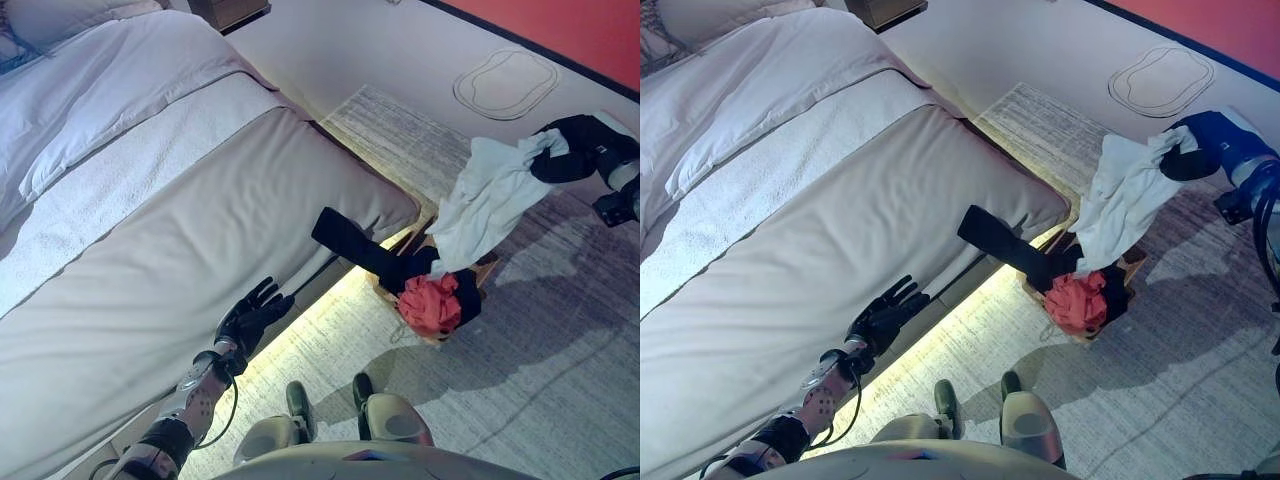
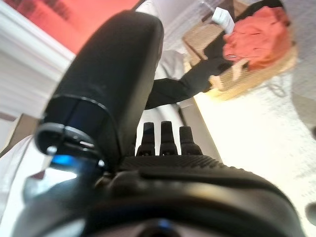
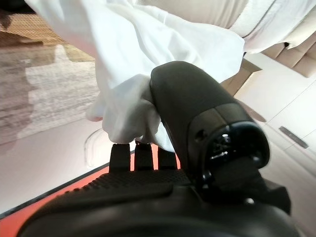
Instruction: Pick up the clothes from the bed and place them into the basket
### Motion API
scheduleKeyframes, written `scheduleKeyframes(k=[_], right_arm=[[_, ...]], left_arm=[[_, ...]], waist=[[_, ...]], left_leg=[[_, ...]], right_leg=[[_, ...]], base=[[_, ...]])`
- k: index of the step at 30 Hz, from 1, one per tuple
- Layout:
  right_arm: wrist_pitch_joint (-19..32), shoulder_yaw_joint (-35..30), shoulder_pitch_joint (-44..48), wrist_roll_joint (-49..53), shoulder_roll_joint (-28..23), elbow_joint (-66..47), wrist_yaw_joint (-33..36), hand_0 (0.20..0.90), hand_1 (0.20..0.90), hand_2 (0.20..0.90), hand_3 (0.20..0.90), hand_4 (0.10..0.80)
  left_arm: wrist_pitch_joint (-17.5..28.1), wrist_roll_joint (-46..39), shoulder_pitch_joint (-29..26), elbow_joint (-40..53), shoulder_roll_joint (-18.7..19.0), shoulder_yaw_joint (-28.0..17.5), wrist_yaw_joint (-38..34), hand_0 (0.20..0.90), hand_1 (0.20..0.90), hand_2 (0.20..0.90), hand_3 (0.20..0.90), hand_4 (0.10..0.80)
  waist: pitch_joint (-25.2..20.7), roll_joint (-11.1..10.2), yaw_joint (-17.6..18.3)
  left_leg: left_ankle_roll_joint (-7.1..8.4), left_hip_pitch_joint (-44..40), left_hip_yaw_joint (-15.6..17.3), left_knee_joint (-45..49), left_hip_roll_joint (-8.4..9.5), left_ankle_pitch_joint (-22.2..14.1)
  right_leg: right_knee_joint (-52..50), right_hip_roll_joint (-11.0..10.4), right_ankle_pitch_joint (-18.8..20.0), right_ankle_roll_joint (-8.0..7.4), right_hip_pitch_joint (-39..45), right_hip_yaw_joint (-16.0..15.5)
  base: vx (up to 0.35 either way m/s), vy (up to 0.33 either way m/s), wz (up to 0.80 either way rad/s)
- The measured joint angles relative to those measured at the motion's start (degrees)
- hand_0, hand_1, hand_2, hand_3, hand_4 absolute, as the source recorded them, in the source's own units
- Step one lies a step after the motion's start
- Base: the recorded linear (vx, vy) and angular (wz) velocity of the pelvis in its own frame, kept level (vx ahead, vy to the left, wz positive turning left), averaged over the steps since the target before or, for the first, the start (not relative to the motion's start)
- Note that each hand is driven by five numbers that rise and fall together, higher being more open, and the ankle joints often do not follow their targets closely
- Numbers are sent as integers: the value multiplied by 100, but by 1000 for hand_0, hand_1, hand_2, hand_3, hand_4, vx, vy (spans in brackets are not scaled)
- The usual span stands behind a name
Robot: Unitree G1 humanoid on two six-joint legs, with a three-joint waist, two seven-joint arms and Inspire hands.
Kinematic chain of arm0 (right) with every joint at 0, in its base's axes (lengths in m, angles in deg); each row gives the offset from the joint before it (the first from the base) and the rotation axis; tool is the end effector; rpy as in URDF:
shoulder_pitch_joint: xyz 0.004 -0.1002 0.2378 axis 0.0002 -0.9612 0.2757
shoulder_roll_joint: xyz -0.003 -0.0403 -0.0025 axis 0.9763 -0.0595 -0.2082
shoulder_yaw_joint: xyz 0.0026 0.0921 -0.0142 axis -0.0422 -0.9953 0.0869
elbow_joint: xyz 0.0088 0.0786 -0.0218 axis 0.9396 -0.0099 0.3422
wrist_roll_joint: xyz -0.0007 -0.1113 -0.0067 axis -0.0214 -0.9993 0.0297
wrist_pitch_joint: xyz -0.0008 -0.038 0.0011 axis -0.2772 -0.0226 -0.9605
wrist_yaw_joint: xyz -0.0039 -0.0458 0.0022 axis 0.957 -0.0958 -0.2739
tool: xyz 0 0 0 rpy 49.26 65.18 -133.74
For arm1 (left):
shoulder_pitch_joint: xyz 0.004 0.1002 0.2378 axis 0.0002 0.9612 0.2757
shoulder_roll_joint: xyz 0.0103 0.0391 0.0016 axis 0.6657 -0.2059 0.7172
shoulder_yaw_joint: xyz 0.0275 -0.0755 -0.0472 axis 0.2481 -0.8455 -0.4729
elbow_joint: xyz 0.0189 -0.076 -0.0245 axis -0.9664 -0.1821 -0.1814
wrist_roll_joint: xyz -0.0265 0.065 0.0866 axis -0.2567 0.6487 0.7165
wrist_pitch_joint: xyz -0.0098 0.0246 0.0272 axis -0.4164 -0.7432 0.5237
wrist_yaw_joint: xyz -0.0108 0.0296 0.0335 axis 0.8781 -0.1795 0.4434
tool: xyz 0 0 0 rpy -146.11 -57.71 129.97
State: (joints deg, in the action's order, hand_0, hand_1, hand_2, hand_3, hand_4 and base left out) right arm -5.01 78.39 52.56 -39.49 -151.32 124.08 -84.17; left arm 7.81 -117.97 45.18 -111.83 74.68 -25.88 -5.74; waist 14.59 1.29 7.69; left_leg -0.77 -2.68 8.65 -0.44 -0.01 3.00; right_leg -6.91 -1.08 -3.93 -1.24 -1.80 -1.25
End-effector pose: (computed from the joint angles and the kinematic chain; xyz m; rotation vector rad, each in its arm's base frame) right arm 0.2797 -0.3524 0.2178 -0.8947 0.1405 -0.1381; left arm 0.1728 0.1984 -0.0579 -0.4762 0.5711 -0.0494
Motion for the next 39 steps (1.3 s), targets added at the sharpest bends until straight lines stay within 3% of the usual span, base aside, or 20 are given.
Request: scheduleKeyframes(k=[12,13,14,22,39], right_arm=[[-270,-386,-780,-345,795,176,38,300,300,300,200,100],[-280,-384,-790,-419,838,274,37,453,453,453,378,278],[-290,-384,-792,-452,852,376,37,900,900,900,900,800],[-326,-384,-799,-602,863,682,6,900,900,900,900,800],[-331,-457,-807,-658,875,322,143,900,900,900,900,800]], left_arm=[[-1,251,-32,-184,-163,-204,128,900,900,900,900,800],[-1,251,-34,-201,-165,-204,160,900,900,900,900,800],[-1,251,-35,-208,-166,-204,198,900,900,900,900,800],[-1,252,-38,-429,-275,-211,322,900,900,900,900,800],[-129,294,-28,-432,-380,-406,326,900,900,900,900,800]], waist=[[-117,251,73],[-135,281,80],[-146,308,77],[-131,604,62],[-114,582,46]], left_leg=[[1,53,247,-16,-53,-1],[1,54,247,-16,-53,-1],[1,54,246,-16,-54,-1],[50,50,243,-111,-55,33],[60,-8,184,-117,-73,40]], right_leg=[[-123,77,6,8,-224,219],[-121,77,6,8,-222,219],[-120,77,6,7,-223,218],[-110,84,5,8,-272,216],[-99,100,6,7,-169,181]], base=[[-26,-7,-11],[0,0,0],[-6,37,1],[1,10,0],[13,-1,1]])
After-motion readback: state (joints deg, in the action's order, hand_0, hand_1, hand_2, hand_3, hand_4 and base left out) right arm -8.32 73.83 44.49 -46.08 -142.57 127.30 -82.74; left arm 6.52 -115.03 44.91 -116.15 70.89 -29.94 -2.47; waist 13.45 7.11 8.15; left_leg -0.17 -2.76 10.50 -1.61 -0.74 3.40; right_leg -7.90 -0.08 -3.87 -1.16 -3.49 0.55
